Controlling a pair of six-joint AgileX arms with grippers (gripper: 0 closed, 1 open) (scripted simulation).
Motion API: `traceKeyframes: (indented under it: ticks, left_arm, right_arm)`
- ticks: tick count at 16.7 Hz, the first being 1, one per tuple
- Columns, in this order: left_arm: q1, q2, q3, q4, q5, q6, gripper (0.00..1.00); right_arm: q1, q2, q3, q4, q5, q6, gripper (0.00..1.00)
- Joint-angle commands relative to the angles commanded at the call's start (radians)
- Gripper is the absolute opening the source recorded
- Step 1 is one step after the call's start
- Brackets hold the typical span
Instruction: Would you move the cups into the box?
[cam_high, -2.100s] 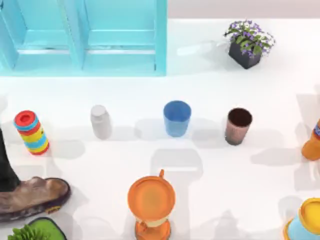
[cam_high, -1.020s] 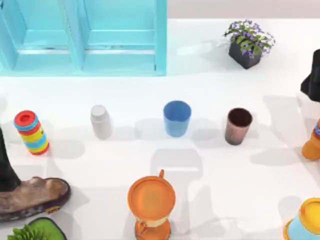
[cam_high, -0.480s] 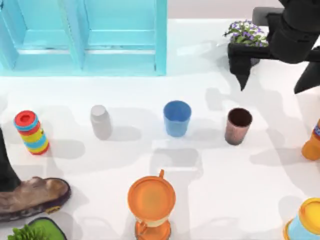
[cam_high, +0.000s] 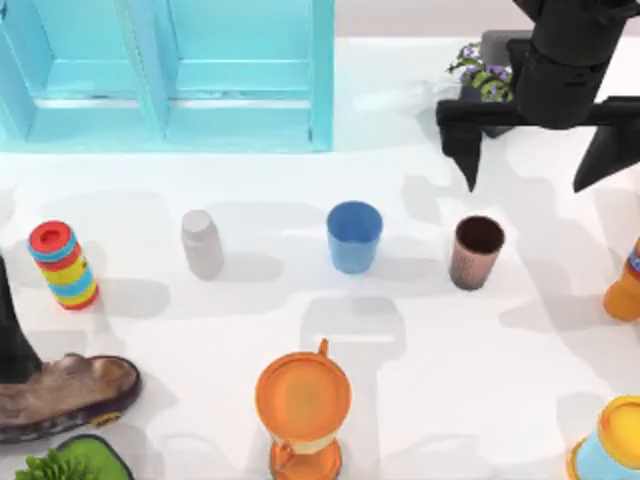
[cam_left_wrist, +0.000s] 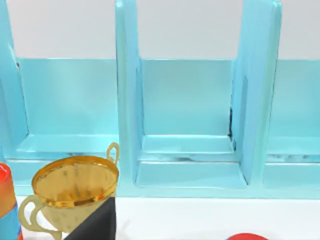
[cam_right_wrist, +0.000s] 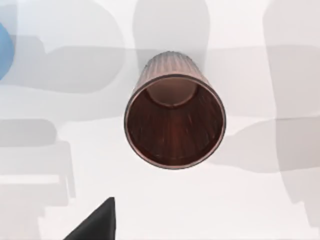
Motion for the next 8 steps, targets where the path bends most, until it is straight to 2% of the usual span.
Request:
traceKeyframes:
  ticks: [4, 8]
  left_arm:
    - [0.000, 0.000, 0.000, 0.000, 0.000, 0.000, 1.00]
    - [0.000, 0.000, 0.000, 0.000, 0.000, 0.000, 1.00]
  right_arm:
    - [-0.002, 0.005, -0.039, 0.040, 0.000, -0.002, 1.00]
    - [0.000, 0.021, -0.191, 0.222, 0.000, 0.000, 1.00]
